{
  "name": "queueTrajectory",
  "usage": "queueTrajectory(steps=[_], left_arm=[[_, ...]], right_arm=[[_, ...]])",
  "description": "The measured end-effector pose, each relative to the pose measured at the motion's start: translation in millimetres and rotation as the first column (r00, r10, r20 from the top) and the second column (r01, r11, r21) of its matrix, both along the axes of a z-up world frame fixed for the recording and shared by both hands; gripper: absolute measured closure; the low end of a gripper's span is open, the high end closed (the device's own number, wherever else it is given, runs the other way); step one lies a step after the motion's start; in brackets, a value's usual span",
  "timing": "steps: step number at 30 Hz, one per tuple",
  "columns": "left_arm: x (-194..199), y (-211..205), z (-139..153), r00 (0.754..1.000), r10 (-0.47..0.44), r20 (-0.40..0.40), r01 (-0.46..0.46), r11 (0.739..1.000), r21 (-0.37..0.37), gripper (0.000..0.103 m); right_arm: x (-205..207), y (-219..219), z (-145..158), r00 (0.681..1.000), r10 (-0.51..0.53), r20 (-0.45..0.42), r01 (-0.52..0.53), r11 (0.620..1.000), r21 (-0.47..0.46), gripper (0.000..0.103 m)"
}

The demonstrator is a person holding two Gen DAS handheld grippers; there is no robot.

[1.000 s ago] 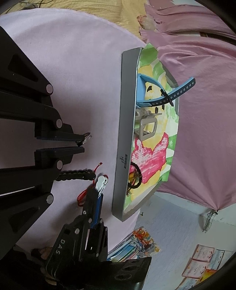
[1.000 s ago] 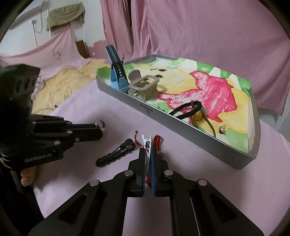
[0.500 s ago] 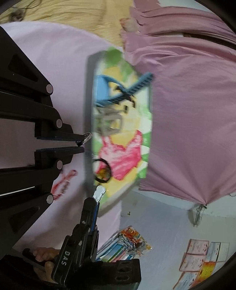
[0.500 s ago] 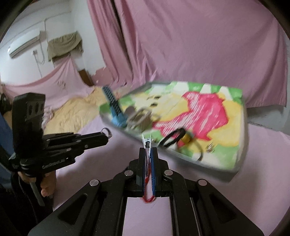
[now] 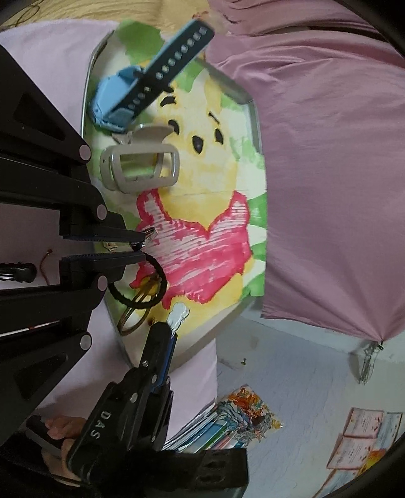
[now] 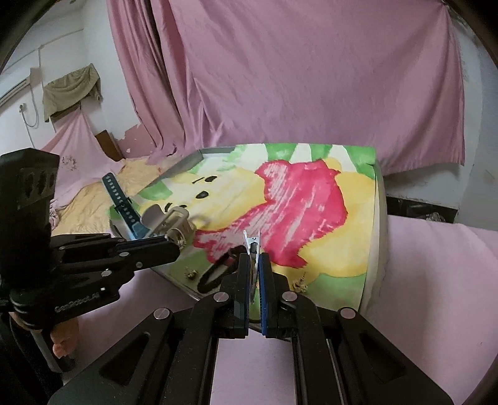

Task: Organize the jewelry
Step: 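Carry the ring into the tray and open the left gripper while the right drops the braided bracelet there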

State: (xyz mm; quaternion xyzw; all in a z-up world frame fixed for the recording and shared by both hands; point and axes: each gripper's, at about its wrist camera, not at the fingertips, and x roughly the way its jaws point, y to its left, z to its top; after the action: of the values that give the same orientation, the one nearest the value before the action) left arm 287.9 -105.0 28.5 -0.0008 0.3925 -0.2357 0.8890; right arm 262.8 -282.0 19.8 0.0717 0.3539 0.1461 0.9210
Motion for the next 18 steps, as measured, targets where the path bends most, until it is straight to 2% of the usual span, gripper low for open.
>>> queueTrajectory(steps=[6, 11, 15, 18], left_arm=[[5.6, -1.4, -11.1, 0.999, -0.007, -0.045, 0.007, 1.0, 0.007, 0.097], [8.4, 5.3, -14.1, 0.999, -0.007, -0.052, 0.005, 0.999, -0.033, 0.097], [7.9, 6.0, -15.4, 0.999, 0.0, -0.046, -0.001, 1.0, -0.019, 0.097], [3.9, 3.4, -14.2, 1.0, -0.012, -0.021, 0.012, 1.0, -0.007, 0.089]], right_arm=[[6.0, -1.3, -10.8, 0.999, -0.016, -0.036, 0.016, 1.0, -0.007, 0.098], [9.3, 2.3, -18.3, 0.998, -0.012, -0.065, 0.011, 1.0, -0.024, 0.098], [7.2, 3.8, -18.0, 0.998, -0.024, -0.061, 0.021, 0.999, -0.043, 0.097], [4.4, 2.3, -16.9, 0.998, -0.035, -0.05, 0.033, 0.998, -0.045, 0.094]])
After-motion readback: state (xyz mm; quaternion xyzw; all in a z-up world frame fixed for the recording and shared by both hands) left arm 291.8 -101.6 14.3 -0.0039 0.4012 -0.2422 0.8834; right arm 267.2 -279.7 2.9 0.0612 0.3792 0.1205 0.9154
